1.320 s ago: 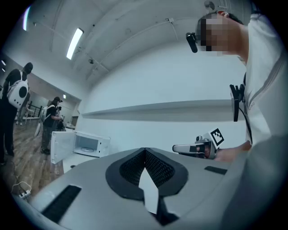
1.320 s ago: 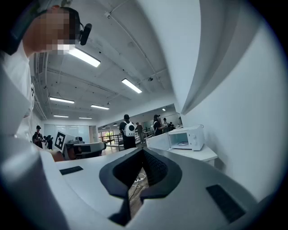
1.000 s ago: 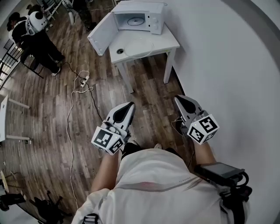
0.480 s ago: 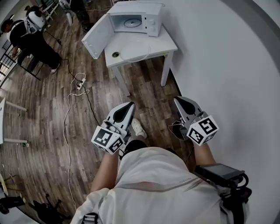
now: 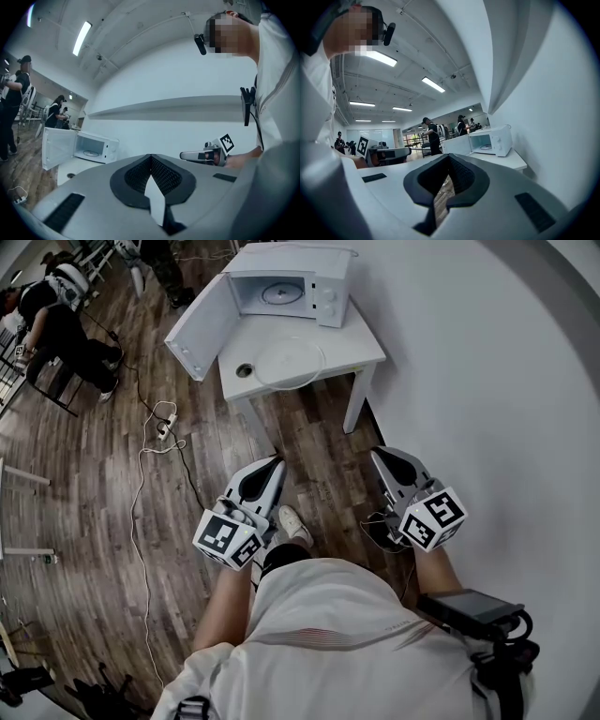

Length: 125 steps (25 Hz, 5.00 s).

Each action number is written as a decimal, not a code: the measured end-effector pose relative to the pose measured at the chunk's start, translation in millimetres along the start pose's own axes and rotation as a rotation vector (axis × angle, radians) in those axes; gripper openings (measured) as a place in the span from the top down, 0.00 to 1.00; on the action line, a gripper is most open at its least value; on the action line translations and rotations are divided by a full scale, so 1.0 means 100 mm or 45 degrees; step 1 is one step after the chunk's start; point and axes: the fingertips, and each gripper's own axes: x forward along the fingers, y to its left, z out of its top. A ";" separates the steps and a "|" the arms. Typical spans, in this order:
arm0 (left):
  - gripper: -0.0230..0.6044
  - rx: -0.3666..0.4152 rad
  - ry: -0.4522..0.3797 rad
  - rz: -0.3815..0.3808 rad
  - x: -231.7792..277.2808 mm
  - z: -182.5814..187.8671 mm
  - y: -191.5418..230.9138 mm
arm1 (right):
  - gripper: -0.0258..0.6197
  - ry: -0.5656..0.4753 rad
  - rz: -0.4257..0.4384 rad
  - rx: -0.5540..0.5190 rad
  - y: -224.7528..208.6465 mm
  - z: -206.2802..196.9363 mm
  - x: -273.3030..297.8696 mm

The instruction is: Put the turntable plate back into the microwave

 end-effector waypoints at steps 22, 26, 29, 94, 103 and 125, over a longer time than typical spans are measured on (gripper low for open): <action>0.95 0.004 -0.014 0.084 0.49 0.48 2.40 | 0.96 0.036 0.004 -0.005 -0.46 0.44 2.36; 0.95 -0.031 -0.008 0.120 0.55 0.43 2.57 | 0.97 0.054 0.039 -0.003 -0.54 0.43 2.57; 0.95 -0.032 -0.013 0.151 0.68 0.44 2.68 | 0.96 0.071 0.065 0.010 -0.70 0.40 2.70; 0.95 -0.167 0.354 0.098 1.55 -0.99 3.40 | 0.71 0.150 0.037 1.494 -2.00 -2.53 3.97; 0.95 -0.176 0.356 0.089 1.50 -0.99 3.49 | 0.89 0.093 0.024 1.575 -1.95 -2.53 4.07; 0.95 -0.212 0.361 0.070 1.45 -0.99 3.57 | 0.92 -0.126 0.008 1.639 -1.98 -2.33 4.09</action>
